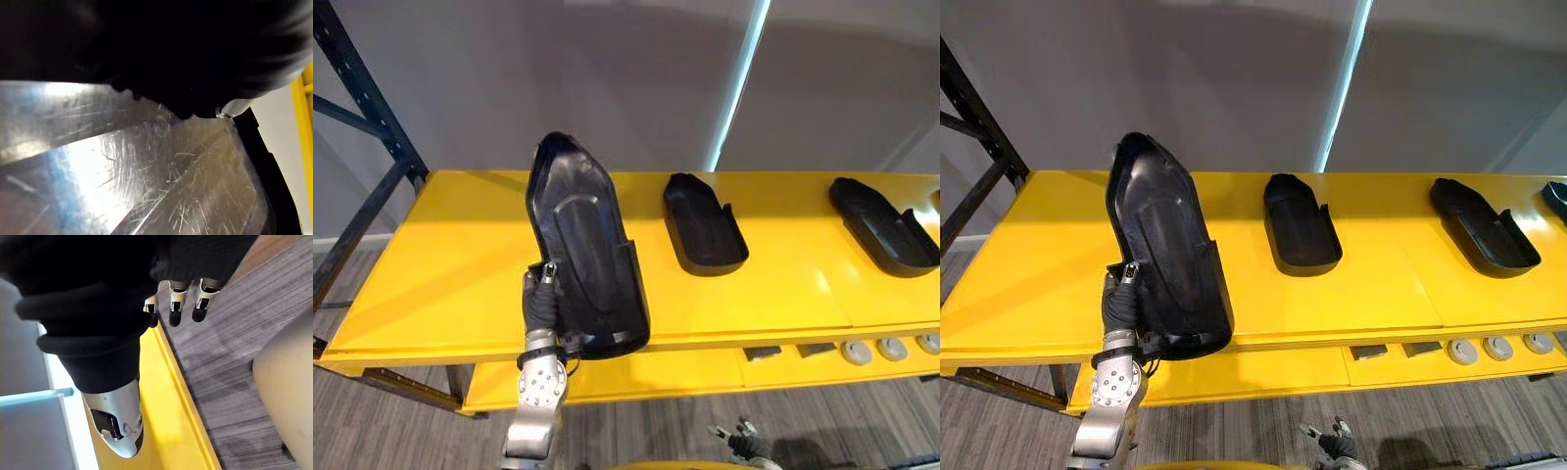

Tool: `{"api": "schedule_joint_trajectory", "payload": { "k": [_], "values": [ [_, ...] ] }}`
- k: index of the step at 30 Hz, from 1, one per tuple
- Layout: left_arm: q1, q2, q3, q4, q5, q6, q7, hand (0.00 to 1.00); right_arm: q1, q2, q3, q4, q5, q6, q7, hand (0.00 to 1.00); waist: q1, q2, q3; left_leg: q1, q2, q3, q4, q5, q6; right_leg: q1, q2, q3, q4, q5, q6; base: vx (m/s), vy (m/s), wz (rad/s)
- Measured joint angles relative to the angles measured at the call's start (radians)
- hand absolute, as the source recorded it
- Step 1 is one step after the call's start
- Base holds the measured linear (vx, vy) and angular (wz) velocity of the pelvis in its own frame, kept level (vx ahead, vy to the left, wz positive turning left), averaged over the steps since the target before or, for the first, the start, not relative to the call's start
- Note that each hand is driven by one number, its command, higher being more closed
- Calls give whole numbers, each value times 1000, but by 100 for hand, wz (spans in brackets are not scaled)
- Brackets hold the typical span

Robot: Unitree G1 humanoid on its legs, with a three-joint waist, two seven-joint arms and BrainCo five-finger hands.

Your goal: Walk over and take plastic housings, then place them on the shelf

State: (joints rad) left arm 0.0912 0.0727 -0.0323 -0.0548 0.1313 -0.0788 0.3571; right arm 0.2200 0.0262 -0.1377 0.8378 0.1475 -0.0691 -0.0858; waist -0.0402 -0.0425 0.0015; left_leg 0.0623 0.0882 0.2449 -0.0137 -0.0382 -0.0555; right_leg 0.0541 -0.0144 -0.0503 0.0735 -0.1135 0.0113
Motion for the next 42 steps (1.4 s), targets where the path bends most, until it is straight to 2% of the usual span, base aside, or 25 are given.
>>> {"api": "schedule_joint_trajectory", "payload": {
  "k": [4,9,10,14,19,20,26,34,42],
  "values": [
    [-107,60,64,122,23,32,23,100,-4,-17,1,4,-2,1,3,0,-5,16,3,1,2,-3,-79,59,-5,-30,13,-2,-10,19,-9,-37,-29,0],
    [-197,109,102,229,39,57,19,100,-18,-37,1,12,-5,3,24,0,-19,26,11,-35,0,-13,-80,77,3,-65,17,0,-21,50,-13,-93,-13,-4],
    [-211,117,124,243,39,64,19,100,-21,-36,1,12,-11,3,25,0,-29,26,11,-48,-1,-13,-80,81,6,-72,17,0,-37,64,-13,-145,8,-9],
    [-265,145,173,306,39,87,16,100,-28,-37,1,11,-24,3,27,0,-33,25,26,-65,-5,-10,-88,89,8,-80,13,5,-70,97,-9,-131,16,-7],
    [-309,181,214,368,41,114,16,100,-28,-37,1,7,-37,4,35,0,-33,17,35,-90,-9,-6,-89,89,4,-113,11,25,-78,99,-4,-79,16,-6],
    [-319,189,230,375,42,118,17,0,-28,-36,1,1,-39,4,37,0,-33,15,44,-91,-10,-6,-89,89,4,-115,12,28,-79,100,-3,-24,9,-6],
    [-398,238,245,456,67,141,18,0,-33,-36,0,0,-41,4,42,0,-31,10,55,-106,-19,2,-88,95,6,-127,11,44,-80,113,2,72,9,-6],
    [-505,267,248,503,66,142,39,0,-48,-36,1,1,-41,3,42,0,-38,7,79,-108,-21,5,-82,97,8,-127,17,52,-94,115,0,89,-12,-5],
    [-550,266,261,533,-54,137,92,0,-61,-36,0,0,-41,1,42,0,-56,5,97,-105,-19,4,-83,97,8,-128,17,53,-93,122,-9,-22,4,-1]
  ]
}}
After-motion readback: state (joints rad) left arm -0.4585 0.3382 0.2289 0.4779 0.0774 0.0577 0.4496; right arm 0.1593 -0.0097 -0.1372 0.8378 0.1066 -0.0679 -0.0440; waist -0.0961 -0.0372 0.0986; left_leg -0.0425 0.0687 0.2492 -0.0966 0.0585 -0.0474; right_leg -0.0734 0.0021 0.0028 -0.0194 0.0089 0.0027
